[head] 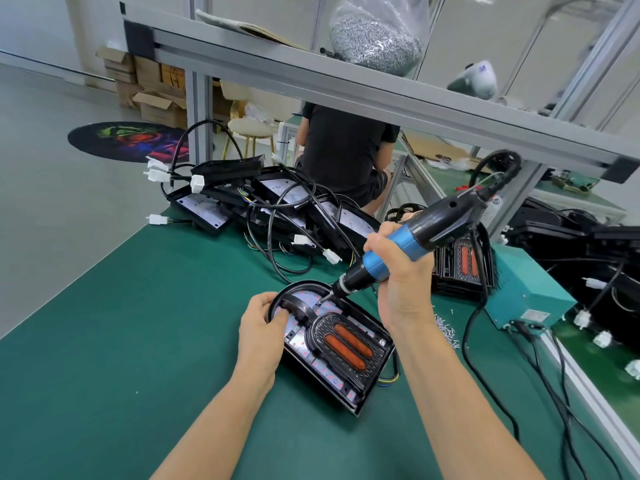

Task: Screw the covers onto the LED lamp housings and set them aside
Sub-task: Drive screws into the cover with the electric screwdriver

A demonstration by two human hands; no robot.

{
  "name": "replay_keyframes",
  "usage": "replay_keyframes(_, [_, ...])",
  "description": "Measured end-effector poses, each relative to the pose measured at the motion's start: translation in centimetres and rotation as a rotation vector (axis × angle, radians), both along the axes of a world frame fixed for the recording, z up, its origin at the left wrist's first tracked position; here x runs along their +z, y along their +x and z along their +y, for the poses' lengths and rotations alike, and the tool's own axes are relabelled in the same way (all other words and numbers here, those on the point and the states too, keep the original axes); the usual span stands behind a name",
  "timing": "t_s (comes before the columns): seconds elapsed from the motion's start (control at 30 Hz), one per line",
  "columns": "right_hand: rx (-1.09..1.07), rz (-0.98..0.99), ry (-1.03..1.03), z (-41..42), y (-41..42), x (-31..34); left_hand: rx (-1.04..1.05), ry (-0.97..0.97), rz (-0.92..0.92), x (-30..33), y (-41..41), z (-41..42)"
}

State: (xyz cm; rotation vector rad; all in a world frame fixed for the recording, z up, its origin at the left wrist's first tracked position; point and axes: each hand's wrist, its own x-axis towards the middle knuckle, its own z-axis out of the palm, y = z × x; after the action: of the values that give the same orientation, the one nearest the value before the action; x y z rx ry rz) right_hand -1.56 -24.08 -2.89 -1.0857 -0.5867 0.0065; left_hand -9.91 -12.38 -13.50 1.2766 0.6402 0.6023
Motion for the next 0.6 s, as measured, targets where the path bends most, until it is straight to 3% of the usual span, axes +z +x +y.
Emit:
replay_keyframes(0.27, [-0.015,0.028,0.016,0.16,-0.02,-0.36,-0.001,-0.008,-0.002,-0.36,0.15,0.07])
replay_keyframes(0.6, [0.088,-0.081,-0.046,0.00,-0.39,-0.24,0.004,-0.016,-0.004,-0.71,0.33,0.21])
